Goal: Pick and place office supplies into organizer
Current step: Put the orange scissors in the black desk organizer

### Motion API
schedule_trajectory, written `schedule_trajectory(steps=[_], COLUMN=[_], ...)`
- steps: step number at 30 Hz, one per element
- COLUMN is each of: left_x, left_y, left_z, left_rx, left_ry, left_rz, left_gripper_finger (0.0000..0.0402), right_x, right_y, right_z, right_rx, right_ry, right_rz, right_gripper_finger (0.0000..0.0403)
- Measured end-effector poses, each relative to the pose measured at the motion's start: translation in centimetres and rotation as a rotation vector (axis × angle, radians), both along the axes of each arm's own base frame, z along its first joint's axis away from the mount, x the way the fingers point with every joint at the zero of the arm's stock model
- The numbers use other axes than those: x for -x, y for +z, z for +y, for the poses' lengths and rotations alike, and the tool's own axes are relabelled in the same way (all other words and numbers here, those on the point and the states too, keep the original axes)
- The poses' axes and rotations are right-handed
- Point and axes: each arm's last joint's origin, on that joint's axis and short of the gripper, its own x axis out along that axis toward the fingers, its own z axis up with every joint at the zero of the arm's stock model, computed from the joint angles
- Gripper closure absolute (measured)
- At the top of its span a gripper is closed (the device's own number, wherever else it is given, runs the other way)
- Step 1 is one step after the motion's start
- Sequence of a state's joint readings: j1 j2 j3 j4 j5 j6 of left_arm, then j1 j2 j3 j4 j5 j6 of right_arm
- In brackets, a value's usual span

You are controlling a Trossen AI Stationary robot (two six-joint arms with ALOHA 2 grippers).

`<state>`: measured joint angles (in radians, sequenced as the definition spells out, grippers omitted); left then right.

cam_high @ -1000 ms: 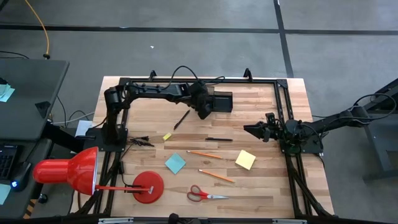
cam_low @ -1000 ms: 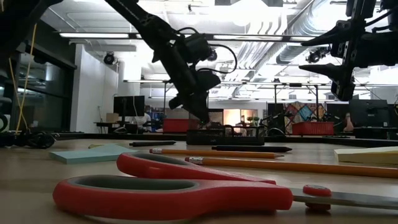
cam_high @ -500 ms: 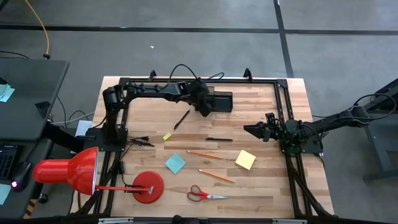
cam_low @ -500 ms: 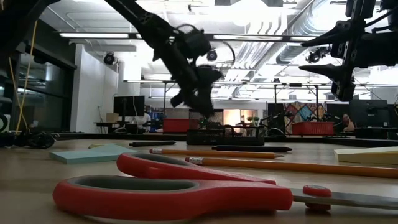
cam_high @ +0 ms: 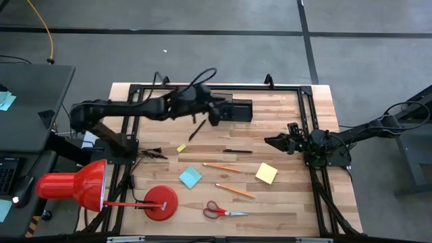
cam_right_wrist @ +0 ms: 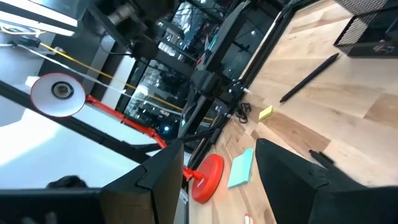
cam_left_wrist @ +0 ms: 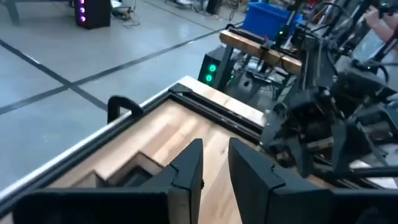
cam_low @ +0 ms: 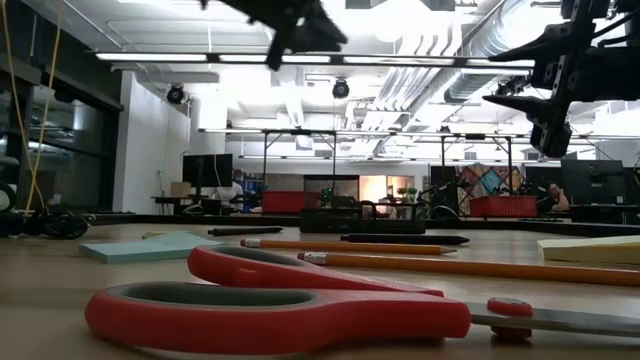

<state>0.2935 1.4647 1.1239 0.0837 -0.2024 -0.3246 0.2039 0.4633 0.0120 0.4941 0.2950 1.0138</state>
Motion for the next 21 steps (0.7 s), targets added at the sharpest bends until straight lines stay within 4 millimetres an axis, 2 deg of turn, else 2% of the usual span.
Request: schedule_trajectory(steps=[2, 5, 9, 12, 14, 21], left_x=[1.2, 3.0, 6.0, 7.4, 7.6, 7.5], left_y=[-1.8, -4.1, -5.7, -6.7, -6.9, -7.0], left_z=[-1.4, -3.1, -4.8, -5.8, -6.0, -6.7], left_rx=[0.029, 0.033, 0.001, -0.001, 0.001, -0.06], left_ry=[0.018, 0.0, -0.042, -0.077, -0.133, -0.388], left_rz=[-0.072, -0.275, -0.544, -0.576, -0.569, -0.519], left_gripper_finger=[0.0332, 0.0329, 0.0328, 0.0328, 0.0328, 0.0328], right_x=[0.0, 0.0, 0.0, -0.1, -0.2, -0.9], right_y=[0.0, 0.0, 0.2, 0.2, 0.8, 4.7], right_z=[0.0, 0.1, 0.2, 0.3, 0.4, 0.1], right_rx=[0.0, -0.012, -0.033, -0.022, 0.008, 0.205], right_ry=[0.015, 0.024, 0.074, 0.113, 0.11, -0.019], right_rz=[-0.001, -0.004, -0.024, -0.008, 0.007, 0.156], right_gripper_finger=[0.021, 0.021, 0.021, 0.021, 0.021, 0.021])
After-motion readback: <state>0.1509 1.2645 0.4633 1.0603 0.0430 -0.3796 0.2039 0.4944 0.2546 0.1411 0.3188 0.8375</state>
